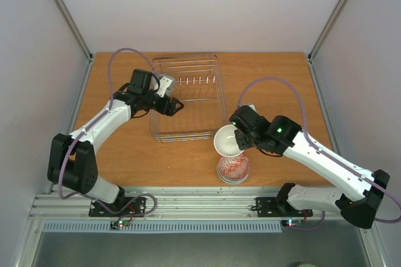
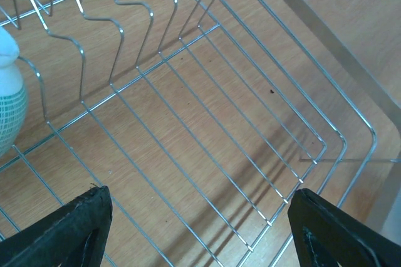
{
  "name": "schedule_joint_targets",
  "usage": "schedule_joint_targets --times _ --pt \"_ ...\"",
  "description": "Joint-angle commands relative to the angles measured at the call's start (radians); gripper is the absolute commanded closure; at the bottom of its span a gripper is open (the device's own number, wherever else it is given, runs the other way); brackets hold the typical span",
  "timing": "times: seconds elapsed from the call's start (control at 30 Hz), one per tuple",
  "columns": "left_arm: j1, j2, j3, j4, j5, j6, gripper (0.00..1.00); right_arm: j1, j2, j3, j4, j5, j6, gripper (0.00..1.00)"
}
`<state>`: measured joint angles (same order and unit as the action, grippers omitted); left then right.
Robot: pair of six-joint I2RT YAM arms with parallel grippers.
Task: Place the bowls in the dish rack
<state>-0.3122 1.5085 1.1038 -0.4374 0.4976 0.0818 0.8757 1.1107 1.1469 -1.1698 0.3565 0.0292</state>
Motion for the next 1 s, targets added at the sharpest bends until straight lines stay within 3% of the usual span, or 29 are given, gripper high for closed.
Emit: schedule_joint_targets --times 0.0,0.5,0.97 --pt "-0.017 -0.048 0.041 -0.029 0.019 0.015 0.23 0.008 0.067 0.059 0.101 0.032 -0.098 0.99" --pt "-0.049 -0.043 0.072 -0.119 0.102 0.049 0.23 -0.001 0.340 0.200 0.344 0.023 -0.253 0.99" --pt "-0.075 -0.019 0.068 -0.121 0.103 0.068 0.23 -0.045 0.436 0.276 0.470 -0.002 -0.325 0.99"
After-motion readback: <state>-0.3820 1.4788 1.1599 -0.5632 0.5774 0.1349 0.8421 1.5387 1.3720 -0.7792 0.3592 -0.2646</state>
